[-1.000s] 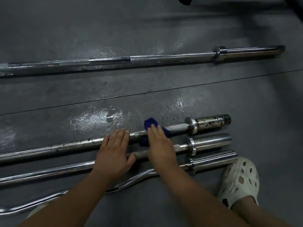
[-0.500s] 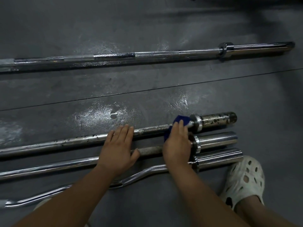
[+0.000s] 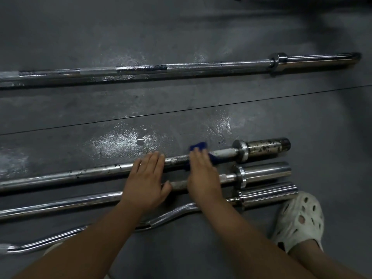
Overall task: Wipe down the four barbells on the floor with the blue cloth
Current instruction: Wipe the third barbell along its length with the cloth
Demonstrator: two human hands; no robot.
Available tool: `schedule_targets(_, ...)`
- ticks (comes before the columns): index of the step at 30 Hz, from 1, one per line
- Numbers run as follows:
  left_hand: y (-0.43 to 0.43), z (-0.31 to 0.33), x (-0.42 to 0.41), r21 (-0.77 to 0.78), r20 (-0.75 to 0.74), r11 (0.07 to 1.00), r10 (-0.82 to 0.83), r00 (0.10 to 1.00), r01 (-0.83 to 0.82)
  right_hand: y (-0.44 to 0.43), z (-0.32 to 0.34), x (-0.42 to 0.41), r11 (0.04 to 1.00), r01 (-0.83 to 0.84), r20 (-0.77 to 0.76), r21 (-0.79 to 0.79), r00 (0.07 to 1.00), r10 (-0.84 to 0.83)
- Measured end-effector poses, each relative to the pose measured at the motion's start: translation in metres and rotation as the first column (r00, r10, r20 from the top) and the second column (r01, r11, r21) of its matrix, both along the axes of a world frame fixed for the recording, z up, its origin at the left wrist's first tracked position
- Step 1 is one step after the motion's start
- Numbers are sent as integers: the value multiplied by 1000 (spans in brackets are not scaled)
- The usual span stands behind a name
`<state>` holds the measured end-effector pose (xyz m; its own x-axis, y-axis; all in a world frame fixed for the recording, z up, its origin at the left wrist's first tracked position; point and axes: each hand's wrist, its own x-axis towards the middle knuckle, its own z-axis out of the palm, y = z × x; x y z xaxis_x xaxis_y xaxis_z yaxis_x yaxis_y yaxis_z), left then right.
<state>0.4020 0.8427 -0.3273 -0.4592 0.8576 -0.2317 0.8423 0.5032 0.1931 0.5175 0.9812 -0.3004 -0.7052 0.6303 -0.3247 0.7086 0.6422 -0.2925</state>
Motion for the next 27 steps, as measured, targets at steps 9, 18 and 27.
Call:
schedule_targets(9, -2, -7, -3, -24, 11, 999, -28, 1000, 28, 35, -2, 19, 971, 180, 100, 159, 975, -197)
schedule_targets(18, 16, -9, -21, 1, 16, 1000, 9, 1000, -9, 47, -13, -11, 994, -12, 72, 108, 997, 4)
schedule_targets(27, 45, -8, -55, -51, 73, 997, 58, 996, -54, 60, -13, -20, 994, 86, -20, 63, 996, -85)
